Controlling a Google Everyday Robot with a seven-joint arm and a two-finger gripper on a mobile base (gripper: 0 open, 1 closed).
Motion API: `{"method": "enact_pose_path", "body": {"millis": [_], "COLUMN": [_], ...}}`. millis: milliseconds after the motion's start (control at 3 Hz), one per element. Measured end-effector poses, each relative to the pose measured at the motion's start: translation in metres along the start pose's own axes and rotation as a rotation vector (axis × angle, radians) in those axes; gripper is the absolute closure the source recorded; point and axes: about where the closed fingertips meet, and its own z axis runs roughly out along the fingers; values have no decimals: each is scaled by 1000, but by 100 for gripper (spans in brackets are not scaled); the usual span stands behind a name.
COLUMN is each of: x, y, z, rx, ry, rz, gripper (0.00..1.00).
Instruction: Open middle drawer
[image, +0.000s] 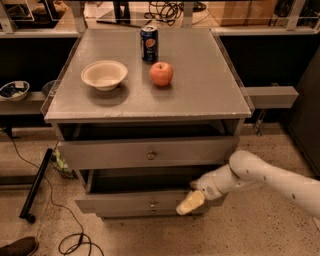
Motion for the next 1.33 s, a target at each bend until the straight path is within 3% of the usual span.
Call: {"method": "enact_pose_path", "body": {"millis": [333, 1333], "x": [19, 20], "y": [4, 11], "z": [1, 0], "rx": [-9, -20], "ry": [8, 7], "rz": [33, 38], "gripper": [0, 0]}}
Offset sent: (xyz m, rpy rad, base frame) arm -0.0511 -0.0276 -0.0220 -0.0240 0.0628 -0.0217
